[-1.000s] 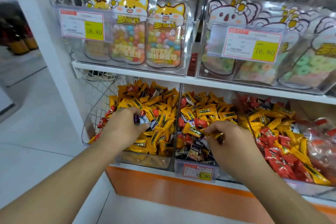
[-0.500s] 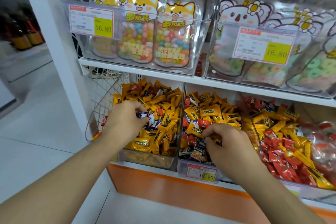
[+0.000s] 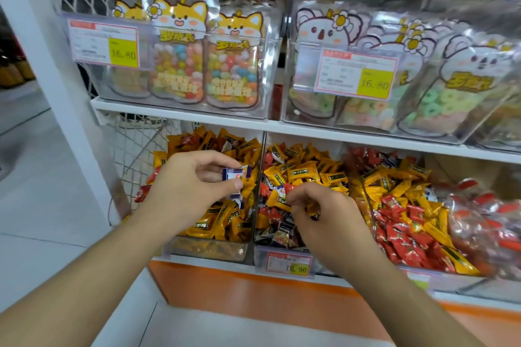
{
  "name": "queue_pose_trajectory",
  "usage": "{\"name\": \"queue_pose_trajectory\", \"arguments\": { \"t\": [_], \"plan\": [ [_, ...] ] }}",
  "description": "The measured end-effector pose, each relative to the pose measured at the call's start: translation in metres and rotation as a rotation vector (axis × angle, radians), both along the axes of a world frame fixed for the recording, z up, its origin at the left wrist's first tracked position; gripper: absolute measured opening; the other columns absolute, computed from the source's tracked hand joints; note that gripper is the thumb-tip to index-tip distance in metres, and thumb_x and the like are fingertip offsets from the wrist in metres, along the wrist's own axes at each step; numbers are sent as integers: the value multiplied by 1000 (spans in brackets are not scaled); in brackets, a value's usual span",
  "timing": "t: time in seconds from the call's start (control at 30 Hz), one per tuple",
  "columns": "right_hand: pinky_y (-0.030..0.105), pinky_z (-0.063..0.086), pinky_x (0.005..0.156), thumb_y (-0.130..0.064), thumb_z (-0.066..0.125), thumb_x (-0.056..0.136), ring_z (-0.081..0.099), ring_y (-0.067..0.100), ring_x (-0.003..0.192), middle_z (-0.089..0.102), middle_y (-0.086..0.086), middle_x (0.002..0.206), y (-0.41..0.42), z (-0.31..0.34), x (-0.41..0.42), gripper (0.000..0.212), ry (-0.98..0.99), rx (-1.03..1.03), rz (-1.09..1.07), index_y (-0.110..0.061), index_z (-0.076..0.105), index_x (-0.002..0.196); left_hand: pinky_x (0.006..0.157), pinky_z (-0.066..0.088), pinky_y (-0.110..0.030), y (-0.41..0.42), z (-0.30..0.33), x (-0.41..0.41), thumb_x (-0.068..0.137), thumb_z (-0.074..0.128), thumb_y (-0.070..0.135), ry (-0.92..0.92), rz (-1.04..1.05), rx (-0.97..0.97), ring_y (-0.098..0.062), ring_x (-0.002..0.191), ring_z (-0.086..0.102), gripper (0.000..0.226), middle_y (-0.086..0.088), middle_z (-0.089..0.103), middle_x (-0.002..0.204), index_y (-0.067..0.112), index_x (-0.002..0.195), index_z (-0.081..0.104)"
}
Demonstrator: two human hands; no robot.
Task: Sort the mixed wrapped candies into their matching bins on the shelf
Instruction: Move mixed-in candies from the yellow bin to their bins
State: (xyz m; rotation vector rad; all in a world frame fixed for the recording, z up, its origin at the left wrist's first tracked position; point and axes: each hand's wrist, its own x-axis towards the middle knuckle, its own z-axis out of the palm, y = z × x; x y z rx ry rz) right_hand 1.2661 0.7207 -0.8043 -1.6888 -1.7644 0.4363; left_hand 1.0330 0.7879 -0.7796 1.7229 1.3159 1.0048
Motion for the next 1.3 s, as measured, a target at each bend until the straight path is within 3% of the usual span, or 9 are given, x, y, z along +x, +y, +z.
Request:
{"name": "queue_pose_trajectory", "arguments": {
  "t": [0.13,0.23,0.37,0.53,0.73,0.87,0.93,1.13,1.3],
  "plan": [
    [27,55,86,-8,65,99,63,7,97,68,-9,101,0,7,-2,26,323,-37,36,-27,66,116,70,57,-14,-12,3,25,78,89,16,-84,-109,-52,-4,81,75,23,14,78,84,29,95,80],
    [30,58,88,-15,69,98,67,8,99,69,-10,106,1,9,1,28,420,-76,60,-33,66,119,69,57,-15,-18,1,40,77,89,13,-119,-167,-70,-4,82,75,24,13,78,85,26,96,81],
    [22,57,76,-20,73,95,66,8,87,68,-9,93,2,8,6,15,393,-50,3,-30,72,107,71,56,-16,-23,-4,54,79,88,12,-84,-215,-52,-4,82,75,27,14,77,83,28,99,79],
    [18,51,61,-19,74,94,62,11,72,66,-4,78,4,9,18,10,359,10,-76,-27,71,87,82,61,-26,-18,-12,59,79,90,20,-27,-183,-1,-5,91,74,44,11,73,103,39,113,72],
    [8,46,69,-26,72,95,56,-2,88,65,-12,84,-1,9,32,6,60,-24,-92,-28,72,90,80,61,-23,-19,-16,56,81,88,27,96,-150,117,-3,86,72,19,18,71,88,35,92,75],
    [2,43,67,-23,67,97,60,-6,90,69,-19,96,0,6,34,13,-22,-68,-66,-30,74,105,94,40,-7,-21,-19,58,90,77,37,358,-212,300,10,106,60,17,31,69,105,40,107,77],
    [1,43,65,-17,64,98,61,-4,90,68,-19,99,1,6,34,18,-39,-56,-90,-28,73,109,98,37,-6,-20,-19,56,94,72,35,397,-212,354,11,112,57,22,30,66,114,39,115,74],
    [6,44,56,-11,61,98,61,-2,75,68,-15,103,2,4,33,22,-60,-54,-104,-29,72,104,73,44,-1,-6,-19,19,96,68,13,385,-93,202,13,96,59,26,25,68,97,38,103,72],
    [3,41,61,-11,61,98,58,-4,78,69,-14,102,6,2,25,22,-79,-29,-78,-27,73,104,72,53,-13,-6,-34,-4,87,79,42,503,-133,-4,11,86,61,10,17,70,84,37,93,74]
  ]
}}
